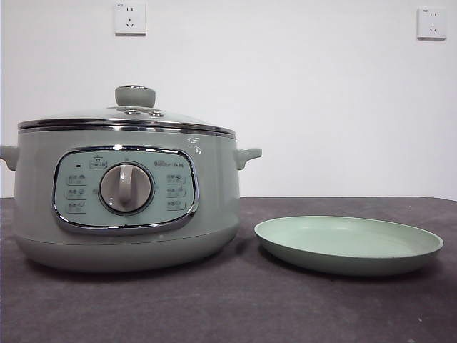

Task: Take the corn out from the steamer,put the corn on the plate,close the lid

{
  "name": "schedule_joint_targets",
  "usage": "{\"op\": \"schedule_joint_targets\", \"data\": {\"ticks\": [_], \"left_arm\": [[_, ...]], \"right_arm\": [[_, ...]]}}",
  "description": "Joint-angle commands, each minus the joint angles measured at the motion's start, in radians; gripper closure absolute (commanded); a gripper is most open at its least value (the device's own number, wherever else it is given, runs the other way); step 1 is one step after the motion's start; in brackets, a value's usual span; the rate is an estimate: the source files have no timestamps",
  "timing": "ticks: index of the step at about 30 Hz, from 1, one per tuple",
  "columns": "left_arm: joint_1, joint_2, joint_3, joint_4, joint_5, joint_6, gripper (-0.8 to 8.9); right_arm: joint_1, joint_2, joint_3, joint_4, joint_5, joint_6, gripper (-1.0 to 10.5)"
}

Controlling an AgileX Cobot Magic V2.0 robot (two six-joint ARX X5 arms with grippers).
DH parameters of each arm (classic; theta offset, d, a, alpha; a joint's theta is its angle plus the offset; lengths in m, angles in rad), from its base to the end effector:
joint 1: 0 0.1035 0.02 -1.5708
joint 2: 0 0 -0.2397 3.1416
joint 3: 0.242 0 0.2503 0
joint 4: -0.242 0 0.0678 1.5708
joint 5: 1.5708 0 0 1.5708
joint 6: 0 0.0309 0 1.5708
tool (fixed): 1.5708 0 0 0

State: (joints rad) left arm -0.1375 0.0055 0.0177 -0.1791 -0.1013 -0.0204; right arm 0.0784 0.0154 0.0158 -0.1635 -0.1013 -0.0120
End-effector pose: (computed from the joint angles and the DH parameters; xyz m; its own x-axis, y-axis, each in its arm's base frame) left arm 0.1190 -0.0133 0.1514 0.9857 -0.0343 -0.1653 0.0342 0.9994 -0.0033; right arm 0.1199 0.0126 0.1513 0.9707 0.1777 -0.1615 -0.1793 0.9838 0.0046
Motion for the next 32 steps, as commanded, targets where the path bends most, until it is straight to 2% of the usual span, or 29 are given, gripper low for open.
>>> {"op": "schedule_joint_targets", "data": {"ticks": [1, 6, 8, 10, 17, 22, 26, 29, 32], "left_arm": [[0.004, -0.002, -0.014, 0.004, 0.006, -0.017, 8.15], [0.003, -0.002, -0.014, 0.005, 0.077, -0.17, 8.15], [0.003, -0.002, -0.014, 0.013, 0.111, -0.219, 8.15], [0.003, -0.002, -0.014, 0.016, 0.135, -0.24, 8.16], [0.003, -0.002, 0.009, 0.0, 0.211, -0.27, 8.21], [0.003, 0.008, 0.106, -0.106, 0.21, -0.294, 8.21], [0.003, 0.059, 0.207, -0.171, 0.211, -0.292, 8.21], [0.003, 0.127, 0.28, -0.189, 0.214, -0.289, 8.21], [0.003, 0.212, 0.356, -0.193, 0.237, -0.245, 8.21]], "right_arm": [[0.0, 0.0, -0.009, -0.01, 0.001, 0.096, 9.5], [0.0, 0.0, -0.009, 0.002, -0.001, 0.345, 9.5], [0.0, 0.0, -0.009, 0.017, -0.001, 0.422, 9.5], [0.0, 0.0, -0.009, 0.026, -0.001, 0.462, 9.5], [0.0, 0.004, 0.012, -0.011, -0.006, 0.469, 9.6], [0.0, 0.043, 0.099, -0.082, -0.013, 0.462, 9.6], [0.0, 0.113, 0.196, -0.093, -0.059, 0.45, 9.6], [0.0, 0.187, 0.283, -0.112, -0.083, 0.413, 9.6], [0.0, 0.27, 0.373, -0.138, -0.095, 0.352, 9.6]]}}
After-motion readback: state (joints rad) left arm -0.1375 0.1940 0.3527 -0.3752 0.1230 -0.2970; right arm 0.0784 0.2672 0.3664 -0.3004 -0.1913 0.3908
